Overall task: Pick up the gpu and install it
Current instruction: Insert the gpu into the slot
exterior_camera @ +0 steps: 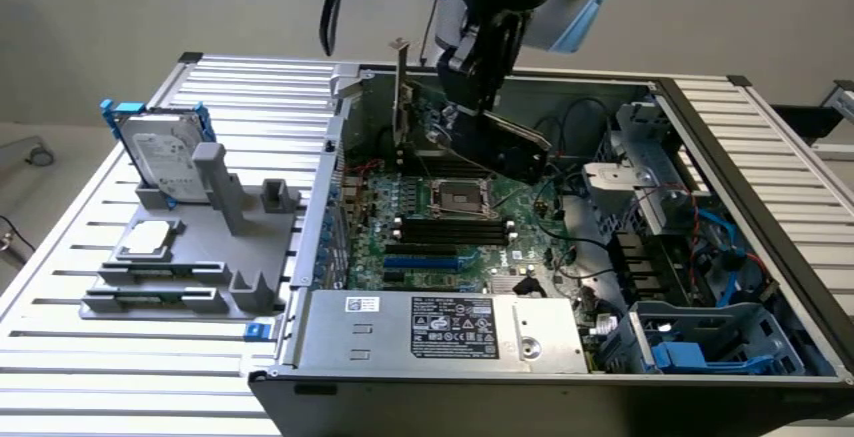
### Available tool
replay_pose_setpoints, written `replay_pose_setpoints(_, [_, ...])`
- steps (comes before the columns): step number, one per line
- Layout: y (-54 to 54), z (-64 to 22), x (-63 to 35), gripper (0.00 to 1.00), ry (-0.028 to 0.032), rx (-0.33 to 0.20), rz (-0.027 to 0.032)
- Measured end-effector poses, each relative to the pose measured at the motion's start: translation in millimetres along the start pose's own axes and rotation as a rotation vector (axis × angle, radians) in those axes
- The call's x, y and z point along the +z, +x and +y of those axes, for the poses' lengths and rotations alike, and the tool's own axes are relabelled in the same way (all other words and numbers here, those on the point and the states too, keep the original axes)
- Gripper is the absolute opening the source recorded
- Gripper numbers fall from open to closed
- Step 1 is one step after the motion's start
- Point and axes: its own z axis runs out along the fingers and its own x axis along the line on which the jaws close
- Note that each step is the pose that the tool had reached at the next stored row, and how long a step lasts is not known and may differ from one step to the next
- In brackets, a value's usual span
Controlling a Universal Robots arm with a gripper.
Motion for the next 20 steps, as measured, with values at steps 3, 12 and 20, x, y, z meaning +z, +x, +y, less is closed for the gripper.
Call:
replay_pose_setpoints(3, [0.0,-0.1,2.1,0.26,0.0003,-0.055,-0.0019])
replay_pose_setpoints(12, [0.1,-0.2,11.8,0.26,-0.0019,-0.219,-0.0048])
replay_pose_setpoints(20, [0.5,-0.7,24.2,0.26,-0.0050,-0.342,-0.0053])
